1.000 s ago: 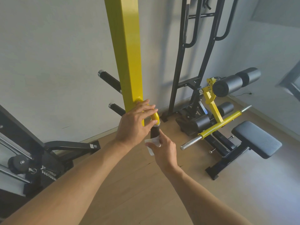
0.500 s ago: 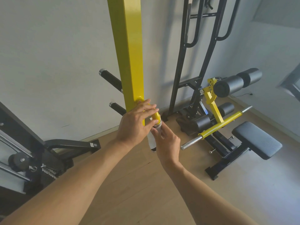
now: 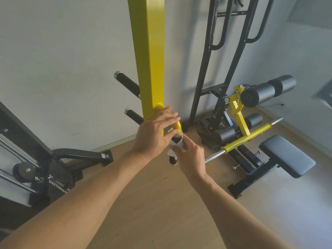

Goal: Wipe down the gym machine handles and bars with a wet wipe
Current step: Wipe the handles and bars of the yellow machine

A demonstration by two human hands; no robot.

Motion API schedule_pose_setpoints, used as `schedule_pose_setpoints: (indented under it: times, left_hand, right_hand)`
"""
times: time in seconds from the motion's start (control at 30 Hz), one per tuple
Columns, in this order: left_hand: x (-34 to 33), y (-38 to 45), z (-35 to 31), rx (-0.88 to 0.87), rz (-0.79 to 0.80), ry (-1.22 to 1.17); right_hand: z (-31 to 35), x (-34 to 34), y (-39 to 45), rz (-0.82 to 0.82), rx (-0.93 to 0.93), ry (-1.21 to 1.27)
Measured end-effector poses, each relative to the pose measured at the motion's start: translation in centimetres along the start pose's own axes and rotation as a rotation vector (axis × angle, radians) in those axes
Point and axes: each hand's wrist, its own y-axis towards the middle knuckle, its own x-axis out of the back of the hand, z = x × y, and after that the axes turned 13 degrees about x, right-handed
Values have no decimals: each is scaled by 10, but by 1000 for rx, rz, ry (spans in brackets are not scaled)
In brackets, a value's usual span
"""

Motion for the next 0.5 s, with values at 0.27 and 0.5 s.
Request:
schedule_pose_setpoints:
  times: [0.27, 0.5]
  left_hand:
    - [0, 4, 1, 18, 23, 6]
    - [-2, 3, 1, 5, 12, 11]
  right_hand:
    - [-3, -20, -14, -7, -118, 32]
    - [-19, -8, -40, 261, 146, -16]
